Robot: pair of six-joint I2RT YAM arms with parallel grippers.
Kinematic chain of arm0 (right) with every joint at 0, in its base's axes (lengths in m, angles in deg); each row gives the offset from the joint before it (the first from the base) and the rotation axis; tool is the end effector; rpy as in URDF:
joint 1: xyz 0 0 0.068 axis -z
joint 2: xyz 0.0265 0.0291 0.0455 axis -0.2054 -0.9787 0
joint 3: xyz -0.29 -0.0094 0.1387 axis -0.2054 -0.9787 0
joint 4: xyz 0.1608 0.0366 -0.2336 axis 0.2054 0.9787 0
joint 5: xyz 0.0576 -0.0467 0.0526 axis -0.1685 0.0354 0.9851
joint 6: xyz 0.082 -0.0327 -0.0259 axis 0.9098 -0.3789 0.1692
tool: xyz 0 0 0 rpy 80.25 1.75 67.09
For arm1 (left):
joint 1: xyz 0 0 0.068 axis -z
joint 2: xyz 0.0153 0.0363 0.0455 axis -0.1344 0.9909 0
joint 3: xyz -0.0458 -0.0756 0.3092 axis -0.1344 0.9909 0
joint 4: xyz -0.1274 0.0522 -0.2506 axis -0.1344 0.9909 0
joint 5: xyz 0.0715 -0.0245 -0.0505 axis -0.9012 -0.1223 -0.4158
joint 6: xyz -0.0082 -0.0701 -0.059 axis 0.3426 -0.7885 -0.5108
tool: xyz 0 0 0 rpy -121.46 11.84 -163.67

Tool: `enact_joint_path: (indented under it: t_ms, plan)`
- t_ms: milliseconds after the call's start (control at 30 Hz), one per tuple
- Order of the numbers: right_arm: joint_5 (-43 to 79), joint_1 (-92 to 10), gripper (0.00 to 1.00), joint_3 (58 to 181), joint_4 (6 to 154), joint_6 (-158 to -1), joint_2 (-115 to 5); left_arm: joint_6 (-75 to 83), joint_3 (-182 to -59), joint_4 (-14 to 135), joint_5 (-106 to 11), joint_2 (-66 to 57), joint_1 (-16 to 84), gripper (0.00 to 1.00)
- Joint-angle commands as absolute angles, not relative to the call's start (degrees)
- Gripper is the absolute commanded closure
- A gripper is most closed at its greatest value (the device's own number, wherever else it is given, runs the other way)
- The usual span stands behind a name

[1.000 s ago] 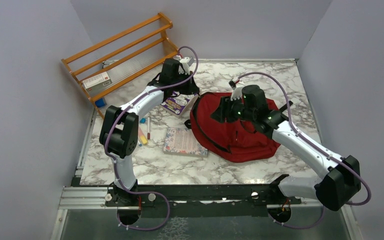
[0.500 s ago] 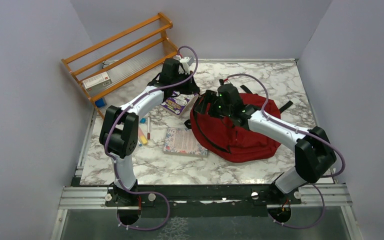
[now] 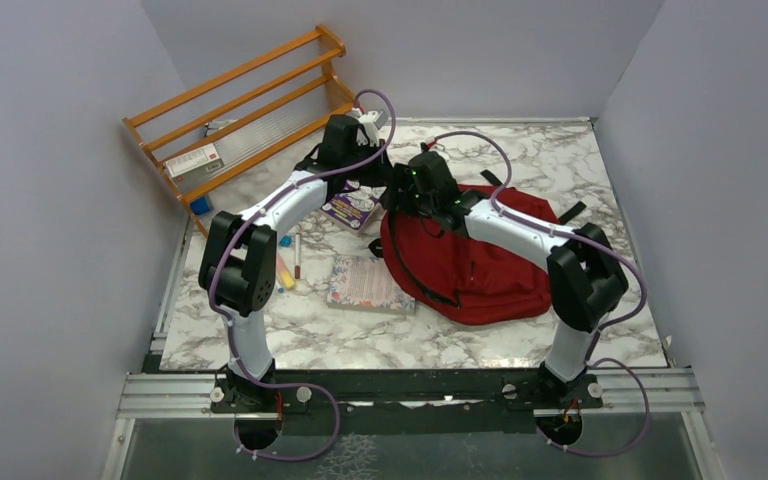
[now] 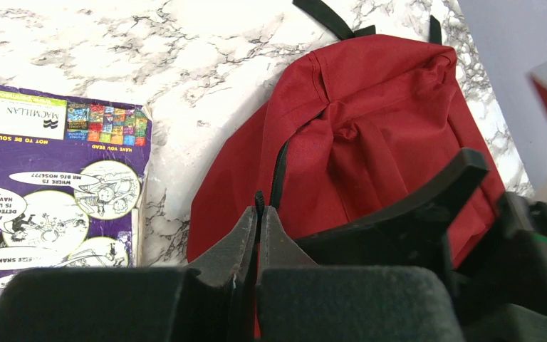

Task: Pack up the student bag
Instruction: Unzip the student bag at the center of the board.

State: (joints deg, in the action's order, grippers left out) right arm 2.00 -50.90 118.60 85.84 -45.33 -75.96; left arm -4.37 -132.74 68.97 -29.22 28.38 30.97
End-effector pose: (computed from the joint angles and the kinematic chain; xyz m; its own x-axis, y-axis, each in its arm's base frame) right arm 0.3842 0.2959 0.2648 -0.6668 0.2953 -0.6843 -0.1166 0.8655 0.4871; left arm 0.4618 -0.2385 0.2845 -0.6702 -0.0367 -0.7413 0.5151 0.6961 -0.5002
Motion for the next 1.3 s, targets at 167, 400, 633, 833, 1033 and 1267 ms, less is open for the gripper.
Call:
enact_joint_path:
  t_ms: [167, 400, 633, 833, 1033, 1267]
  plan:
    - [-1.49, -52.37, 0.36, 121.75, 88.39, -47.63, -81.41, -4.93, -134.80, 67.29, -27.27, 26.79, 30.91, 1.00]
    - [-1.51, -52.72, 0.81, 119.88, 87.69, -51.21, -79.08, -5.01, -134.82, 67.27, -27.18, 26.92, 30.85, 1.00]
    - [4.43, -52.42, 0.99, 115.85, 90.23, -66.31, -71.61, -6.92, -135.09, 67.19, -26.24, 27.18, 31.55, 1.00]
    - [11.85, -51.38, 0.99, 112.71, 95.42, -81.62, -65.13, -7.04, -135.57, 68.71, -27.26, 26.81, 37.34, 1.00]
    - [18.81, -48.32, 0.99, 112.98, 102.22, -91.84, -59.93, -10.21, -134.84, 70.43, -31.83, 25.99, 42.29, 1.00]
    - [27.67, -47.63, 0.99, 115.62, 111.21, -97.10, -58.72, -12.53, -129.03, 70.53, -36.63, 20.38, 42.35, 1.00]
